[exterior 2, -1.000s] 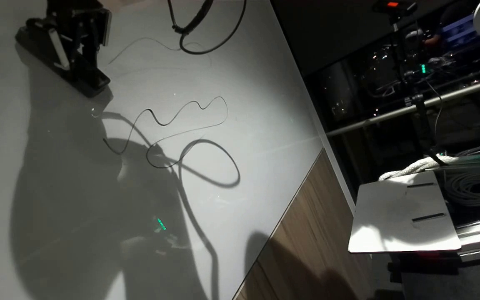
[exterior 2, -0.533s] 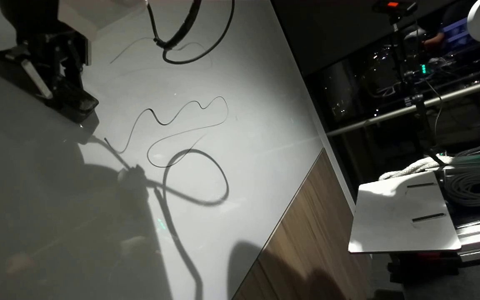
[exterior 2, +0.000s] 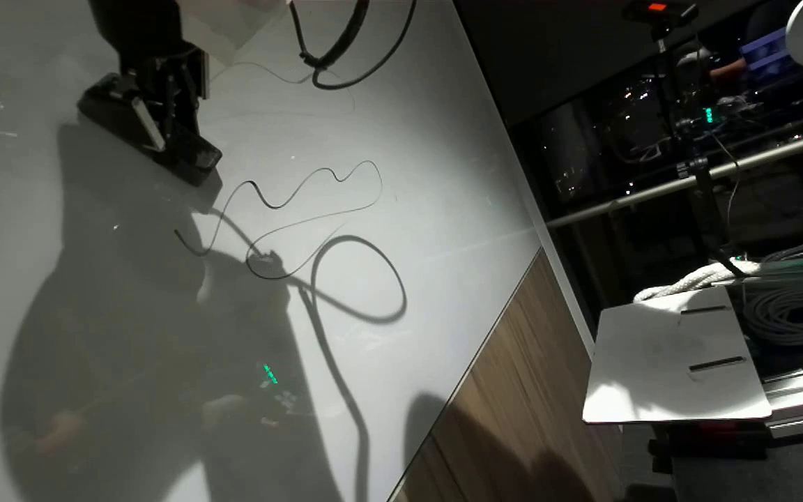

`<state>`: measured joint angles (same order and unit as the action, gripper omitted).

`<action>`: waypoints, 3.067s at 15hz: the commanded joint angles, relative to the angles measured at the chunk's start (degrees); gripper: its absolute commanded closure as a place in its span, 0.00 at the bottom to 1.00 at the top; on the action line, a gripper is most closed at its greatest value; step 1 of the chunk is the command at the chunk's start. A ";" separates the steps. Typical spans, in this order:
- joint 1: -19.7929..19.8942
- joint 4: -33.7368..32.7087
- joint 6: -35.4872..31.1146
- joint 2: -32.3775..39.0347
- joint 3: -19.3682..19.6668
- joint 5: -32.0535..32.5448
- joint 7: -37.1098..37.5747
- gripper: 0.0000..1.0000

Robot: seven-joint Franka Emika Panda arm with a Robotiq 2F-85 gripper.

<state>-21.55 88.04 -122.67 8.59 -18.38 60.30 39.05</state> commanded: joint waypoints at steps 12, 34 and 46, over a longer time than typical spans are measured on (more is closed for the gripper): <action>16.16 15.32 -9.86 -19.33 13.16 -3.94 -1.83 0.71; 21.88 17.57 -18.89 -17.94 10.76 -16.46 -4.47 0.71; 13.37 12.79 -17.10 -10.67 2.65 -15.73 0.24 0.71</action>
<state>-6.33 106.11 -138.40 -7.50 -14.51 45.41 39.24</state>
